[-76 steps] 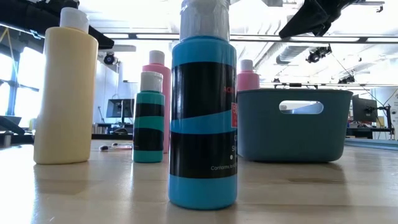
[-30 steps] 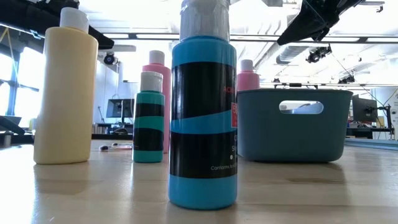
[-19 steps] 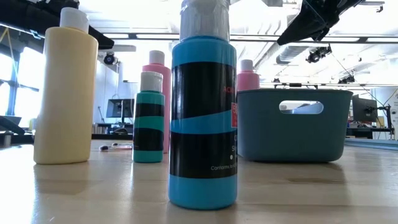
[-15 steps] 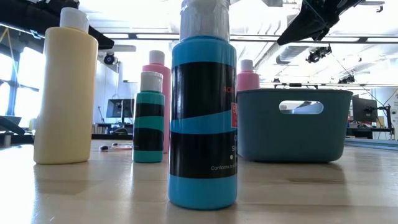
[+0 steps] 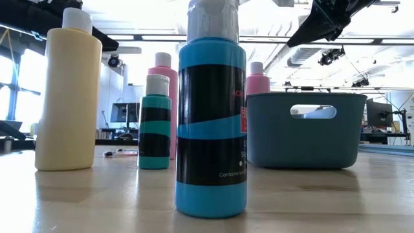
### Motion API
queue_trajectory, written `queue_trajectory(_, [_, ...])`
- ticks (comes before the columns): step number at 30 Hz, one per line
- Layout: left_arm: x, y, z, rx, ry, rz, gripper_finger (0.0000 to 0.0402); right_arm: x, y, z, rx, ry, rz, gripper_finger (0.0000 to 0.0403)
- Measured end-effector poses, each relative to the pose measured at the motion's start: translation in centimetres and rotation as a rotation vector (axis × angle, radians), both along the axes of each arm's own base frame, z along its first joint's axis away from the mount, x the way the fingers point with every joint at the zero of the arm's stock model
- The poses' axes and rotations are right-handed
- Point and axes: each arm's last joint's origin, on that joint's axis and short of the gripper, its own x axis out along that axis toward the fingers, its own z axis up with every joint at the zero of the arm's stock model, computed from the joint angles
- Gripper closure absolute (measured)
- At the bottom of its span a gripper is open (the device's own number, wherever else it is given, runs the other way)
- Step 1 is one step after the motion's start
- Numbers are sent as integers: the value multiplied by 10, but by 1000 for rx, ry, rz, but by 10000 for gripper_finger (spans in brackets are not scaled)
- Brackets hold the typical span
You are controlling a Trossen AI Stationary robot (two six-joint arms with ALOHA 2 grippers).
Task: Pick & Place Paint Supplies
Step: Put the large pink paint bottle into the blue bin
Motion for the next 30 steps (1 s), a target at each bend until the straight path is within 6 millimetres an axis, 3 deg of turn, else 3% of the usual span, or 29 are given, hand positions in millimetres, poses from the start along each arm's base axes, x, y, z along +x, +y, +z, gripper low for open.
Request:
queue_trajectory(14, [0, 0, 0, 0, 0, 0, 281, 10, -10, 13, -70, -118, -11, 400])
queue_trajectory(30, [0, 0, 0, 0, 0, 0, 281, 12, -91, 7, 157, -76, -58, 400])
